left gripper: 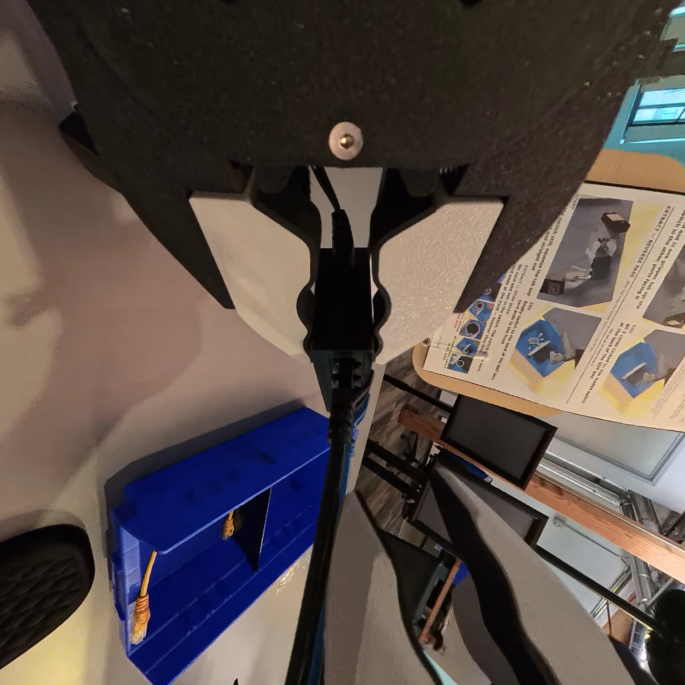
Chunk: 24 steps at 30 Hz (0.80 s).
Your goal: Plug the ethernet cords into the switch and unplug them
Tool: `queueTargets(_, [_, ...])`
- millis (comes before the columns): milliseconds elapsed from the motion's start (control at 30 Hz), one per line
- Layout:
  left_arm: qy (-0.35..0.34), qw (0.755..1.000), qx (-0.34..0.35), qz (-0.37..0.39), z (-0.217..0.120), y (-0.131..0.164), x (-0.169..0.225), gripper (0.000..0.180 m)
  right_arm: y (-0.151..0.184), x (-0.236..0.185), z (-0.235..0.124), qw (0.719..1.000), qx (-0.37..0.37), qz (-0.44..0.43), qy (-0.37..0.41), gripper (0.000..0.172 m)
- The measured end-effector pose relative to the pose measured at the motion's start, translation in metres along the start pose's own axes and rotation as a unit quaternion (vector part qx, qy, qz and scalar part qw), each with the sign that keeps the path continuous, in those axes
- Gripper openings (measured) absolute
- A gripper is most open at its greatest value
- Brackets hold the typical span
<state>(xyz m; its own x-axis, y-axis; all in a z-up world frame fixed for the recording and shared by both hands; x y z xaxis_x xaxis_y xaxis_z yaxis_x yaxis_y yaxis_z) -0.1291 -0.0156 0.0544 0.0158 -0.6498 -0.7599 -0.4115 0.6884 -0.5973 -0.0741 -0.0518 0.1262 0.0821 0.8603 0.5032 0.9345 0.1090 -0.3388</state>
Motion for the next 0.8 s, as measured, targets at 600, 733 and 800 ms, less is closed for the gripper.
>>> queueTargets(600, [0.052,0.992,0.108,-0.04,-0.01,-0.015,0.006,0.026,0.007,0.007,-0.02,0.999,0.041,0.019,-0.002,0.029])
queueTargets(733, [0.046,0.988,0.139,-0.052,-0.016,-0.022,0.002,0.026,0.024,0.017,-0.033,0.997,0.068,0.043,0.009,0.026])
queueTargets(800, [0.028,0.986,0.152,-0.057,-0.02,-0.025,-0.004,0.026,0.031,0.008,-0.026,0.996,0.072,0.051,0.004,0.028])
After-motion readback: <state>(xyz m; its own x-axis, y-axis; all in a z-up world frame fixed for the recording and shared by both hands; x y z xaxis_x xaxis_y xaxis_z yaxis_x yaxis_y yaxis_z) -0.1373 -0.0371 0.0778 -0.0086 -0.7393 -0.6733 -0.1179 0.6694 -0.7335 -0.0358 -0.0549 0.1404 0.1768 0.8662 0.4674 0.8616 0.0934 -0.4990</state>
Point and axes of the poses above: each gripper's, where its closed fingertips meet, z out along the fingers, y out of its underside, x = y × z across the jaws, the point moved 4 cm from there along -z, back along the fingers, and after that the axes turned 1 degree about -z, right-handed, at the moved point
